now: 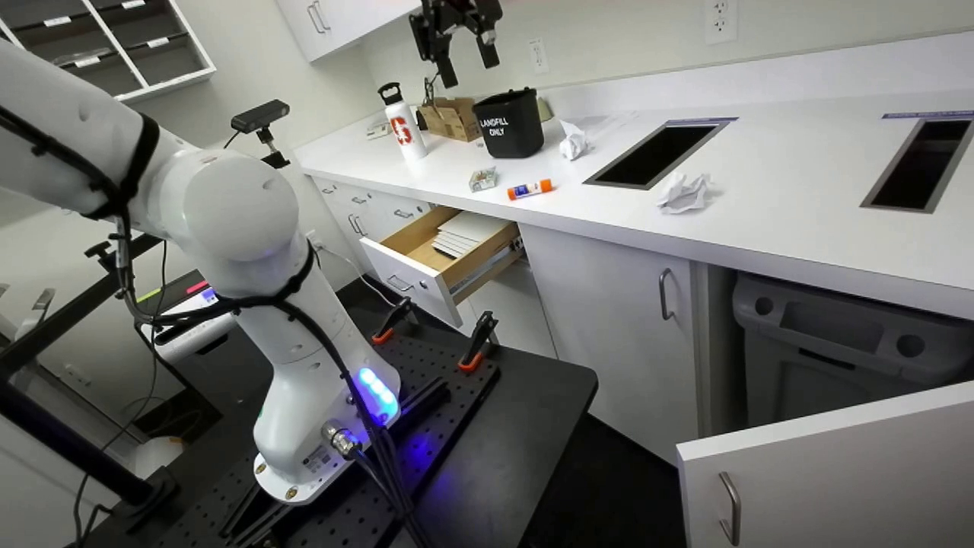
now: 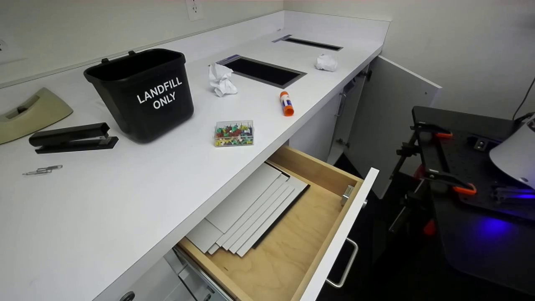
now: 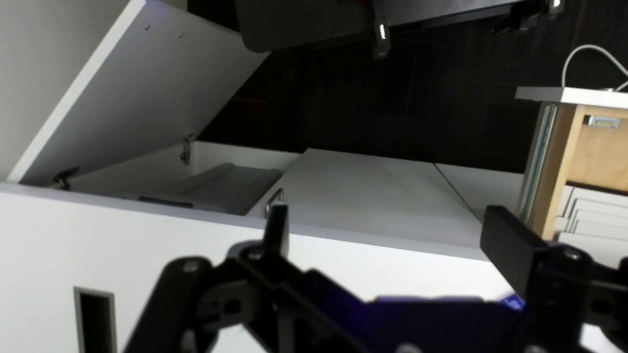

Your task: Close the door of the cabinet on the right.

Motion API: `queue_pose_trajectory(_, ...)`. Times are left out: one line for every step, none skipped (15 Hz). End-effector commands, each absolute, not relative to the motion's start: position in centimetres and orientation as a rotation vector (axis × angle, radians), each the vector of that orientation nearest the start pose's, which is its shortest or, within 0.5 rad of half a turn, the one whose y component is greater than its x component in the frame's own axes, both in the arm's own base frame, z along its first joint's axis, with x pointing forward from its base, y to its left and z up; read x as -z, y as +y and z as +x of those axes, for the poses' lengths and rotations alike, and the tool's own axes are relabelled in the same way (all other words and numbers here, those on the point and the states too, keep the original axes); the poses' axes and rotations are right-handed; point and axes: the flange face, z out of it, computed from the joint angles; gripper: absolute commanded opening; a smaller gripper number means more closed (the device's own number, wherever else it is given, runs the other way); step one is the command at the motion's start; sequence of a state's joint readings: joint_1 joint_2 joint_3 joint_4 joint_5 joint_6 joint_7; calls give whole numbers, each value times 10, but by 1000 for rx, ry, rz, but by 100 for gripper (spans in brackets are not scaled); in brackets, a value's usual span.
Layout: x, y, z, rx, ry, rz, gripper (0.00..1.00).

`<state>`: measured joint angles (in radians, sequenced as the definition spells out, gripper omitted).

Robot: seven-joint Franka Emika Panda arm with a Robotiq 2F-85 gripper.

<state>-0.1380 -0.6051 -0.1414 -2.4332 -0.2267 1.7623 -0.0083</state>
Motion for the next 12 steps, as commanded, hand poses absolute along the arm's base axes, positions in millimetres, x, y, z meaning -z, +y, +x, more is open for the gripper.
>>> queue_pose_trajectory(-477,-197,318,-104,625,-3150,100)
queue_pose_trajectory(-464,-220,309,-89,712,-3107,100)
queue_pose_trajectory(-455,-239,302,-65,799,-3068,100)
queue_pose_trajectory(-441,-259,294,-43,883,-3030,100)
queue_pose_trajectory(-431,-275,287,-15,964,-2997,100)
queue_pose_trajectory(-418,-291,279,12,1042,-2963,100)
queue_pose_trajectory(-409,-302,274,37,1118,-2932,100)
queue_pose_trajectory(-426,-289,277,10,983,-2984,100)
queue_pose_trajectory(-416,-299,272,18,1030,-2966,100)
queue_pose_trajectory(-411,-303,269,13,1054,-2958,100)
queue_pose_trajectory(-408,-305,270,8,1064,-2954,100)
queue_pose_trajectory(-407,-305,270,5,1076,-2949,100)
